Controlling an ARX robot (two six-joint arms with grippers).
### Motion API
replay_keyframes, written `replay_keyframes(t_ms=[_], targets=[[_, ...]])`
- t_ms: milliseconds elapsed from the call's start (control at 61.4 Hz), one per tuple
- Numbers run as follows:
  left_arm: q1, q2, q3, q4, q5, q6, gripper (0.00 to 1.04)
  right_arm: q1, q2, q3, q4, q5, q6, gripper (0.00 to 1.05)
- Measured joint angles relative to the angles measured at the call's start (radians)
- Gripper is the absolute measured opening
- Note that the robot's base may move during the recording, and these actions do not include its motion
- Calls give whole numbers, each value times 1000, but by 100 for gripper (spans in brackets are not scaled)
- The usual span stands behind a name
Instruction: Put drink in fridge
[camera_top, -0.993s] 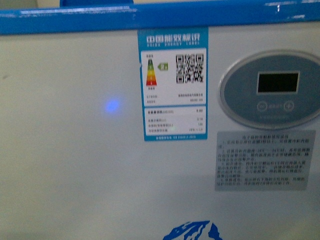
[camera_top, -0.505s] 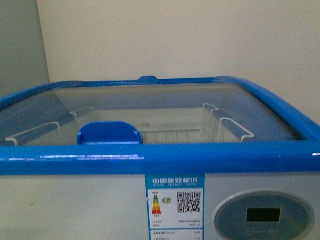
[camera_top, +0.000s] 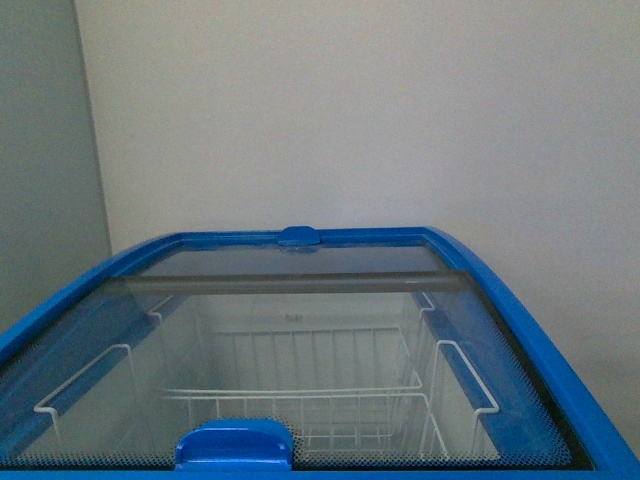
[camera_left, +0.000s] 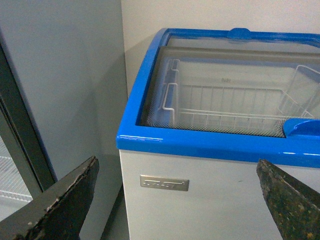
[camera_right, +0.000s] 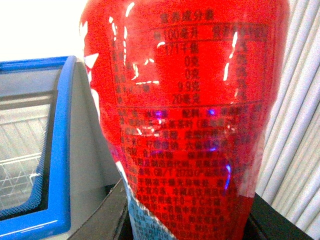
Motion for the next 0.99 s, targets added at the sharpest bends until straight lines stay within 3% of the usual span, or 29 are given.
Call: replay_keyframes(t_ms=[33,65,114,163,260,488,684,847,993], targets=[[3,3,1,-3,20,-6,97,0,0,0,0,0,0,37],[38,31,16,-39,140,-31,97,0,0,0,0,0,0,37],[135,154,57,-58,404,-61,97,0,0,0,0,0,0,37],[189,264,88,-10,561,-71,97,0,0,0,0,-4,0,37],[221,414,145,114,723,-50,97,0,0,0,0,2,0,37],[225,756,282,417,832,152,97,-1,0,0,0,-3,0,37],[131,1210,435,696,845,676,97,-1,0,0,0,0,0,37],[48,1412,566,666,919,968,97,-1,0,0,0,0,0,37],[-8,1493,652,594,947,1084,97,-1,0,0,0,0,0,37]])
